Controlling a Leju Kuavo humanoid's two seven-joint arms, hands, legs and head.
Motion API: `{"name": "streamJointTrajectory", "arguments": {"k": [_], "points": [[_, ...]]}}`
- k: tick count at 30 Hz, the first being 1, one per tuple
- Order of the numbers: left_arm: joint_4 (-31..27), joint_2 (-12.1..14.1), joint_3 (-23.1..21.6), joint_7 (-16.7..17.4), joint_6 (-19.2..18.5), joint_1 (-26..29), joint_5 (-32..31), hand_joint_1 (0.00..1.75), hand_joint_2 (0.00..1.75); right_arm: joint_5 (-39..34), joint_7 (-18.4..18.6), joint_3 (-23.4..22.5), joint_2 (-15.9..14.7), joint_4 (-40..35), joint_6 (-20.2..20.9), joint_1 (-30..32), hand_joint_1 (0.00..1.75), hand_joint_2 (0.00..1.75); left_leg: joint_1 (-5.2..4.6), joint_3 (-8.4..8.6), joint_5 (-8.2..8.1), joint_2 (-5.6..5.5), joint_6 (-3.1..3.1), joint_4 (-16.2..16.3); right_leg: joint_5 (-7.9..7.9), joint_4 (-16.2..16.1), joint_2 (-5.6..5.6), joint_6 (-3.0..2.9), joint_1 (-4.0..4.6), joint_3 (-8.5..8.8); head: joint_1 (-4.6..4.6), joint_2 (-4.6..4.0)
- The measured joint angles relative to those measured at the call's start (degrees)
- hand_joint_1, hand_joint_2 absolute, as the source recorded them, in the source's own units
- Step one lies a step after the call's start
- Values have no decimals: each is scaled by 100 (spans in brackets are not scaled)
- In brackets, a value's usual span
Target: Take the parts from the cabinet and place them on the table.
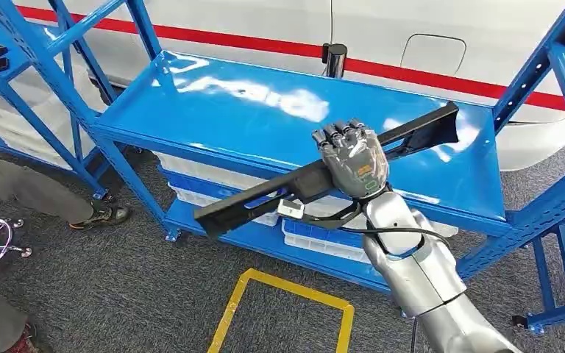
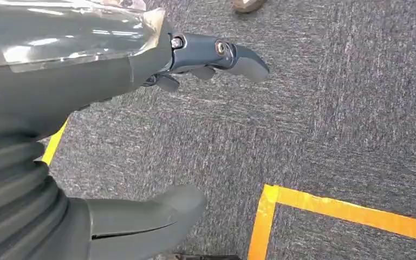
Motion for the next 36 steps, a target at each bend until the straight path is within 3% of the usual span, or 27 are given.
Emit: {"name": "streamJointTrajectory", "arguments": {"k": [9, 20, 36], "points": [[0, 2, 133, 314, -181, 9, 57, 0, 175, -262, -94, 0, -310, -869, 249, 500, 162, 175, 0, -3, -2, 1, 1, 0, -1, -1, 0, 0, 0, -1, 0, 0], [0, 2, 258, 737, -726, 4, 149, 0, 175, -187, -96, -59, -382, -1027, 303, 660, 162, 175, 0, 0, -2, 1, 2, 0, -1, -1, 0, 0, 0, -1, 0, 0], [0, 2, 284, 809, -865, 2, 160, 0, 175, 27, -24, -203, -389, -1132, 312, 805, 162, 175, 0, -2, -3, 2, 2, 0, -1, -1, 1, 0, -1, -1, 0, 0]]}}
